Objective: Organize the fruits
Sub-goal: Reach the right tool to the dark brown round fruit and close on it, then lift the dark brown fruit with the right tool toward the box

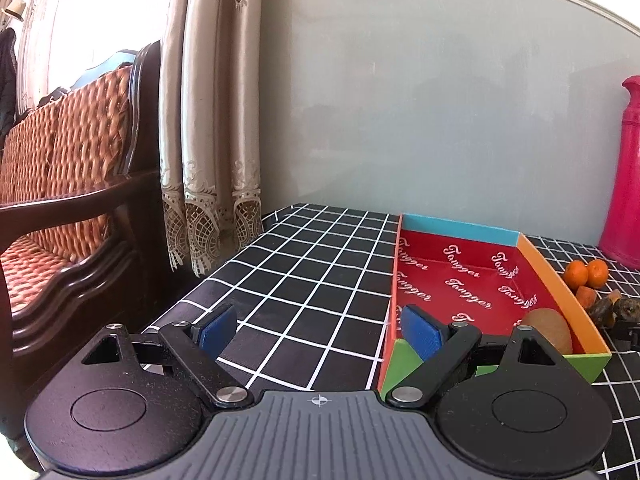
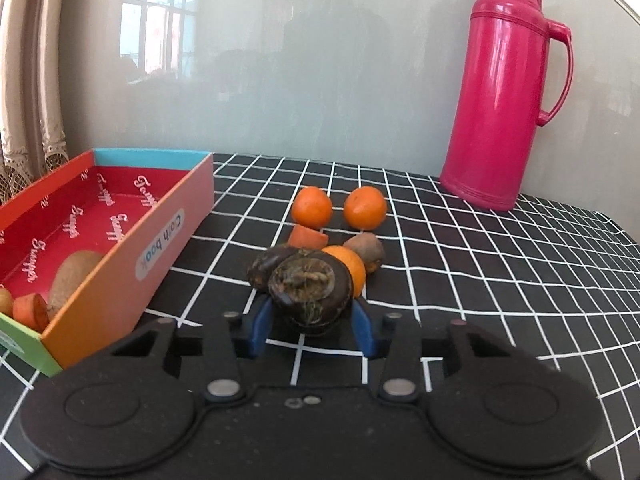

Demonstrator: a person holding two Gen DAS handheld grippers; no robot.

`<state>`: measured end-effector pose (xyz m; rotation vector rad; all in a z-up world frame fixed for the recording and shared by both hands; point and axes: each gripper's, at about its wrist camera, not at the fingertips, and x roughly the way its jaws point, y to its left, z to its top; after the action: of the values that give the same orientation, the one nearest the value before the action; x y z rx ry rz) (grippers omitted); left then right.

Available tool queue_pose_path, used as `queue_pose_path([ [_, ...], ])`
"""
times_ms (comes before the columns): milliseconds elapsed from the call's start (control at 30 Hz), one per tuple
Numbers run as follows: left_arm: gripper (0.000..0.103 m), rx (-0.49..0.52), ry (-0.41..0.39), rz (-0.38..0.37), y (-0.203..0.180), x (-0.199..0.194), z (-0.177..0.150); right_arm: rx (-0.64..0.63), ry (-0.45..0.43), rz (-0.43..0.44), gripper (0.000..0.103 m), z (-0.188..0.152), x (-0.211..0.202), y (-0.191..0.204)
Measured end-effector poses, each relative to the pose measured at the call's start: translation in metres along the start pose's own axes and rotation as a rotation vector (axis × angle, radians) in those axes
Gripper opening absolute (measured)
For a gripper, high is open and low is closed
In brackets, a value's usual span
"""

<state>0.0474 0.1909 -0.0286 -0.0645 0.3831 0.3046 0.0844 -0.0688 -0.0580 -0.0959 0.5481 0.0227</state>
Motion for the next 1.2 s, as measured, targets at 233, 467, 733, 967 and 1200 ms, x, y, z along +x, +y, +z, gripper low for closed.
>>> queue_pose_path([
  [233,0.088,0.01,0.004,-0.004,0.0,0.0,-0.001,-0.016,-0.063,0.033,0.033,0.01,-0.022,0.01],
  [467,0.088,-0.005,0.009,0.0,0.005,0.001,0.0,-0.043,-0.032,0.013,0.025,0.01,-0.018,0.016],
  [733,0.088,0.006,0.013,-0.013,0.0,0.001,0.0,-0.063,-0.021,0.026,0.082,0.006,-0.012,0.026],
  [967,0.088,-0.004,0.015,-0.013,0.006,0.003,0.0,-0.134,0.089,0.064,0.064,-0.005,-0.007,0.037],
  [1200,0.088,0.0,0.005,-0.024,0.001,0.001,0.001,-0.227,0.067,0.081,0.058,-0.012,-0.035,0.033],
])
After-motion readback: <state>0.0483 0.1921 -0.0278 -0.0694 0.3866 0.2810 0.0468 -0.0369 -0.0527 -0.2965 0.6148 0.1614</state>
